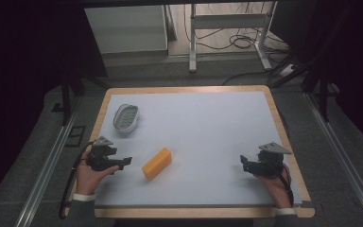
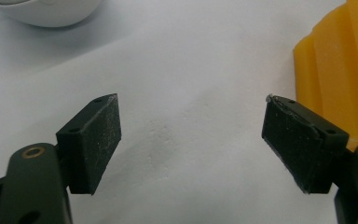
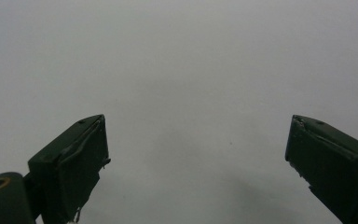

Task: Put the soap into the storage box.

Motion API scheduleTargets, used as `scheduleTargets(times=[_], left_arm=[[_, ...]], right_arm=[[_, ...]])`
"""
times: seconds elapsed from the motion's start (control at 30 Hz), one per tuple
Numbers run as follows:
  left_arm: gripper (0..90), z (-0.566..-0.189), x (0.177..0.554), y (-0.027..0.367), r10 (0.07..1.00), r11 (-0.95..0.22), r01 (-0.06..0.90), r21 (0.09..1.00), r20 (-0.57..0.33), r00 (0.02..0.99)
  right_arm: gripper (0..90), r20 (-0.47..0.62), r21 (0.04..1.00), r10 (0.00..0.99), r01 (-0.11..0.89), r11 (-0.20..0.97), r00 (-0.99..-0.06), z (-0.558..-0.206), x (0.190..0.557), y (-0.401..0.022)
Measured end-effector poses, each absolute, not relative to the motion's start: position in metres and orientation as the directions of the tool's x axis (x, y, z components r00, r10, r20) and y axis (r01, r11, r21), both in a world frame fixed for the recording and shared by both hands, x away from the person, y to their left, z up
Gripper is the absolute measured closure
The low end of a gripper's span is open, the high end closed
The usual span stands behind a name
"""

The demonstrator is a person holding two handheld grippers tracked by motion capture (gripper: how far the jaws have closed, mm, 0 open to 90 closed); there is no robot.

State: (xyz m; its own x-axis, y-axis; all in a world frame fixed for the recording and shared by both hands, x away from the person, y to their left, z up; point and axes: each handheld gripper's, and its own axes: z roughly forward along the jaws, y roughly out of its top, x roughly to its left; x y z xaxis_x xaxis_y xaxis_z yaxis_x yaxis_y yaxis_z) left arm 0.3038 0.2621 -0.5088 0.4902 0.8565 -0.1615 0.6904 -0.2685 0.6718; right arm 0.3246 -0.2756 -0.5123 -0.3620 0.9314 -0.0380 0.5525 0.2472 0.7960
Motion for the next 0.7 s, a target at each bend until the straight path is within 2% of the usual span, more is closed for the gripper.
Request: scheduleTargets(times=[0.2, 0.57, 0.6, 0.7], left_arm=[[19.9, -0.5117, 0.3068, 0.2612, 0.859, -0.279, 0.697, 0.661, -0.153, 0.489], [20.1, -0.5102, 0.3051, 0.2611, 0.86, -0.267, 0.694, 0.668, -0.16, 0.485], [20.3, -0.5079, 0.3028, 0.2613, 0.849, -0.244, 0.683, 0.689, -0.189, 0.494], [20.4, -0.5058, 0.3009, 0.262, 0.864, -0.249, 0.683, 0.687, -0.161, 0.477]], right_arm=[[6.2, -0.098, 0.796, 0.926, 0.53, 0.292, -0.364, -0.511, 0.3219, -0.2764], [8.4, -0.071, 0.786, 0.921, 0.547, 0.288, -0.382, -0.5118, 0.3196, -0.2811], [8.4, -0.07, 0.79, 0.92, 0.542, 0.287, -0.385, -0.5127, 0.319, -0.2816], [8.3, -0.07, 0.786, 0.918, 0.545, 0.291, -0.39, -0.5157, 0.3178, -0.2828]])
